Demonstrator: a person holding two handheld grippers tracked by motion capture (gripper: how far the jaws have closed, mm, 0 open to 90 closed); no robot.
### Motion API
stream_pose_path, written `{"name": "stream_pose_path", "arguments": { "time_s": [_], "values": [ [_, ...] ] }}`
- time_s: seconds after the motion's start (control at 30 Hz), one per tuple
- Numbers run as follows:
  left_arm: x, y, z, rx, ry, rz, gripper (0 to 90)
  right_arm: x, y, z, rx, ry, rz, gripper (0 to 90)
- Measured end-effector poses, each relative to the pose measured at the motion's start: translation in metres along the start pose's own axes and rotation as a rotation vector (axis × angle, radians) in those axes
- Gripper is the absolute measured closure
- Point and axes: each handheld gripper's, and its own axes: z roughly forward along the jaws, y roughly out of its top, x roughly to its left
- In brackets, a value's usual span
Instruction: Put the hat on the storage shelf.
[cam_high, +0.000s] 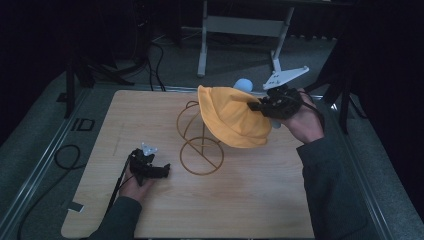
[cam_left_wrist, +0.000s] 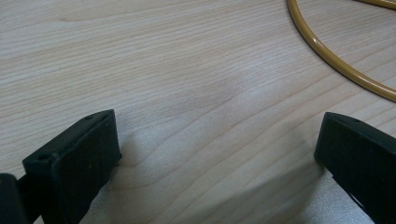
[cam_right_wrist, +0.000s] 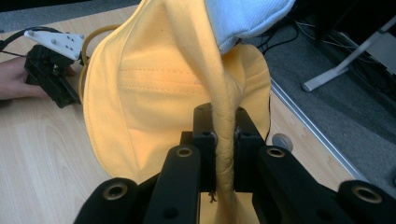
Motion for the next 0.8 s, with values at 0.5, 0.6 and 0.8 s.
{"name": "stream_pose_path", "arguments": {
  "time_s": [0.5, 0.6, 0.8],
  "values": [
    [0.0, 0.0, 0.0, -0.001, 0.0, -0.001, 0.1, -0.001, 0.016, 0.013, -0.004, 0.008, -0.002, 83.6],
    [0.0, 0.0, 0.0, -0.001, 0.0, -0.001, 0.1, 0.0, 0.02, 0.017, -0.005, 0.013, -0.006, 83.5],
    [0.0, 0.0, 0.0, -0.002, 0.001, -0.001, 0.1, 0.002, 0.031, 0.023, -0.002, 0.014, -0.013, 83.3]
  ]
}}
